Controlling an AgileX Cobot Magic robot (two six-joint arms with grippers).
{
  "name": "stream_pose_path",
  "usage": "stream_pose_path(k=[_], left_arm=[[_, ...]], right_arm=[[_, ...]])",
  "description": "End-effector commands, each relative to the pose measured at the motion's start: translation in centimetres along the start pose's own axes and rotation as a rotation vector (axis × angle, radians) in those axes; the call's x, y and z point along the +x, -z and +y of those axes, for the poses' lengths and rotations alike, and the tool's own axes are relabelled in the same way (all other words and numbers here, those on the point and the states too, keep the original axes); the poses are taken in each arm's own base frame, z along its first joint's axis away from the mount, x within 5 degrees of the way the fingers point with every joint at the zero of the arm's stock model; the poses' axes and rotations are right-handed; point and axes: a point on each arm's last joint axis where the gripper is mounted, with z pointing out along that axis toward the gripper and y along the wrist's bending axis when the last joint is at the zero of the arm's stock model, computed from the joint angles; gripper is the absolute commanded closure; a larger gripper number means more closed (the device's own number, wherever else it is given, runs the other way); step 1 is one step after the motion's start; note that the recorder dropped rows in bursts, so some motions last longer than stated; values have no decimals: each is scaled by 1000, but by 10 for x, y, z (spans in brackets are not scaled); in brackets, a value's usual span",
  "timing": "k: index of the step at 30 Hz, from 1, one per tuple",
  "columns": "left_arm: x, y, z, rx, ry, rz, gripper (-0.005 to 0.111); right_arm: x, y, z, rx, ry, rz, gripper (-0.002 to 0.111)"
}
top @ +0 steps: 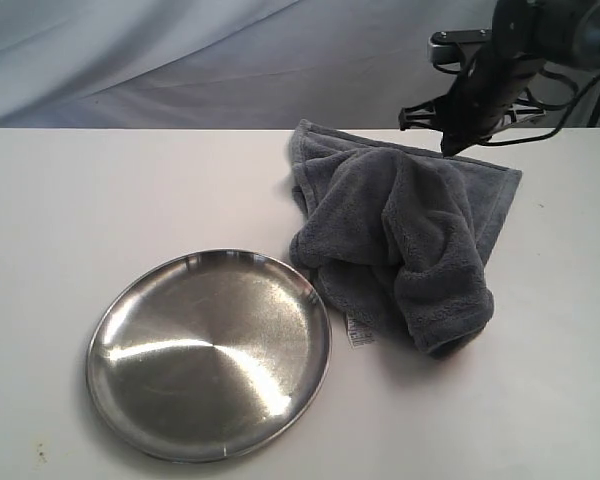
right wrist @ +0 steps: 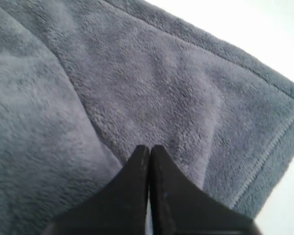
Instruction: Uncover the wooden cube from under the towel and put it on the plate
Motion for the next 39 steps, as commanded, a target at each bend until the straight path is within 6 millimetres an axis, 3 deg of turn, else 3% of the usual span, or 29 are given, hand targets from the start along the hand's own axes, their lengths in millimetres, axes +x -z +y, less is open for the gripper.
stream_pose_path(k=[1,11,25,32,39], left_arm=[[1,0,0,1,2,1,105],[1,0,0,1,0,1,105],[1,0,0,1,2,1,105],[1,0,0,1,0,1,105],[1,0,0,1,0,1,105]], right_arm=[[-16,7,22,-59,1,-51,108],[-18,1,81,-140,108,-76,108],[11,4,146,-194,264,32,108],[25,26,174,-256,355,97,108],[38,42,187,-270,430,180,108]])
